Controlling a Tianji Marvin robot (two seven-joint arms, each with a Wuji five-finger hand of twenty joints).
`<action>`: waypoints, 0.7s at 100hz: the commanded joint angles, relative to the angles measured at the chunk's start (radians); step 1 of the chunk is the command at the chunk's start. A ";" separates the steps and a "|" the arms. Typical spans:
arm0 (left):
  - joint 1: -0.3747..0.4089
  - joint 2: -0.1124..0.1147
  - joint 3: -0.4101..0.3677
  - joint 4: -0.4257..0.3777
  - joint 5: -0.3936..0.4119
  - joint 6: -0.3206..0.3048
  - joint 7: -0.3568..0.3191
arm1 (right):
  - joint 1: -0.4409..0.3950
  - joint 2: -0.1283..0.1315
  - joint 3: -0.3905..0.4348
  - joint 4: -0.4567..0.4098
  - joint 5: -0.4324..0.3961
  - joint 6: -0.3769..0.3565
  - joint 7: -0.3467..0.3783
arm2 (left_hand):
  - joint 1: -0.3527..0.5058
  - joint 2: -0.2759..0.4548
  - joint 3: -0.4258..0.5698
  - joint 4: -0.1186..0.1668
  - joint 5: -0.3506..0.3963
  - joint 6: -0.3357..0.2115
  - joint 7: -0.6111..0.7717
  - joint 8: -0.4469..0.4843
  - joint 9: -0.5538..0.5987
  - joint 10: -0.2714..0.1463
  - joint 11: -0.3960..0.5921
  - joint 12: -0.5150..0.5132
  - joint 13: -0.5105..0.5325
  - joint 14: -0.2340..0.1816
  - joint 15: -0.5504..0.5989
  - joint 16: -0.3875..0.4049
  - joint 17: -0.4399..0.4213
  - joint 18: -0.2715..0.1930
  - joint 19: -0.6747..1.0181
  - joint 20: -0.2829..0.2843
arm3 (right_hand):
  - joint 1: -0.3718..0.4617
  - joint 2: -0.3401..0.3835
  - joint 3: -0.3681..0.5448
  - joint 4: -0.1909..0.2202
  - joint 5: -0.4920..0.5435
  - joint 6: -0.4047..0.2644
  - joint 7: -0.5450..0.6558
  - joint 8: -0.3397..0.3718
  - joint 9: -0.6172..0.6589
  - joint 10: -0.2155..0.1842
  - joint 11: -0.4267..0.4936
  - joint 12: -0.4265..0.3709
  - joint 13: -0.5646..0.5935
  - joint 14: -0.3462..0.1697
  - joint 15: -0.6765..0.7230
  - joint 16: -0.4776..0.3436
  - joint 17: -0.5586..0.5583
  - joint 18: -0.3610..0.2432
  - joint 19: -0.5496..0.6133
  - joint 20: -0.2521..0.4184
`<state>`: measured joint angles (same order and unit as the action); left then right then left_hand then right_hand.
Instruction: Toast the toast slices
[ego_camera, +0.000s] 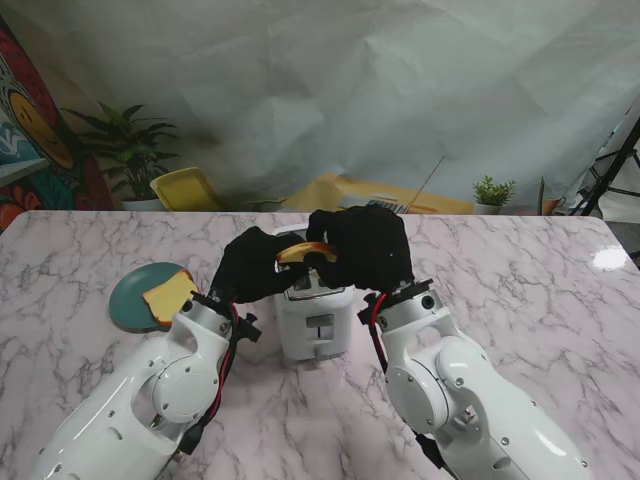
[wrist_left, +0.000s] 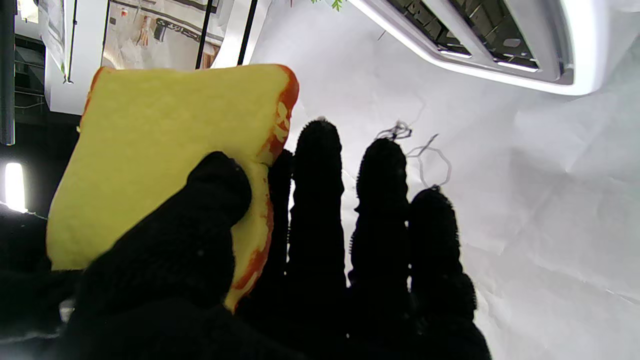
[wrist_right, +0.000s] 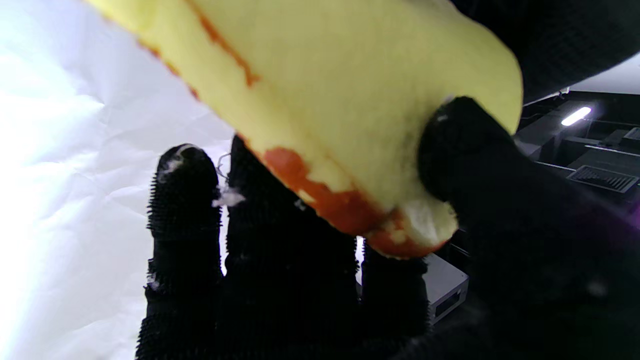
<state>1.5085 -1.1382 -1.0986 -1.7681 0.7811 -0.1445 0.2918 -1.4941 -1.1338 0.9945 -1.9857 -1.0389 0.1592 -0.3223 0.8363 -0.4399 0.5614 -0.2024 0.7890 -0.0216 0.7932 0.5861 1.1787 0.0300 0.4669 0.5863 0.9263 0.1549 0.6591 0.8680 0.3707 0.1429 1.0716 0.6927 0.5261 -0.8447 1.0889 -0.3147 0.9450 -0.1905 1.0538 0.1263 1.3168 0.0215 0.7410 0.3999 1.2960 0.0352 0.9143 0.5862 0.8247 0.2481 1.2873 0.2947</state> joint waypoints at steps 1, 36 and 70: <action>0.004 -0.001 -0.004 -0.015 0.001 0.000 -0.013 | -0.012 0.001 0.007 -0.014 0.001 0.015 0.015 | 0.074 0.064 -0.019 0.036 0.046 -0.071 0.038 0.037 0.037 0.013 0.036 -0.004 0.014 0.009 0.034 0.021 -0.008 0.003 0.024 0.014 | 0.092 0.017 0.075 -0.008 0.035 -0.007 0.061 0.041 0.042 0.030 0.039 0.018 0.026 -0.061 0.078 0.027 0.016 -0.026 0.011 -0.011; 0.019 -0.009 -0.028 -0.023 0.003 0.022 0.035 | -0.045 0.014 0.038 -0.057 -0.012 0.041 0.108 | 0.127 0.118 -0.148 0.065 0.018 -0.069 0.032 0.035 0.011 0.004 0.055 0.016 -0.021 0.028 0.048 0.042 -0.023 -0.005 0.008 0.012 | 0.078 -0.006 0.133 -0.019 0.016 0.056 0.100 0.060 0.061 0.056 0.079 0.059 0.025 -0.074 0.200 0.076 0.065 -0.050 0.016 -0.020; 0.017 -0.015 -0.034 -0.023 -0.004 0.009 0.060 | -0.053 0.032 0.073 -0.096 -0.054 0.035 0.223 | 0.127 0.122 -0.157 0.067 0.012 -0.076 0.031 0.027 -0.004 -0.004 0.051 0.012 -0.042 0.026 0.036 0.033 -0.034 -0.016 -0.008 0.004 | 0.039 -0.006 0.102 -0.016 0.025 0.092 0.127 0.045 0.083 0.072 0.134 0.069 0.026 -0.100 0.301 0.119 0.108 -0.067 0.037 -0.013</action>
<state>1.5344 -1.1460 -1.1364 -1.7866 0.7866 -0.1290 0.3601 -1.5460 -1.1081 1.0634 -2.0774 -1.0828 0.1973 -0.1114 0.9011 -0.3911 0.3828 -0.1929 0.7890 -0.0195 0.7843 0.5956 1.1787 0.0420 0.5156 0.6055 0.9101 0.1663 0.6837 0.8943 0.3561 0.1434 1.0723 0.6935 0.5363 -0.8465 1.1426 -0.3339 0.9241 -0.1284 1.1013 0.1623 1.3402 0.0337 0.7928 0.4479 1.3032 0.0203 1.1422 0.6747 0.9035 0.2201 1.2916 0.2816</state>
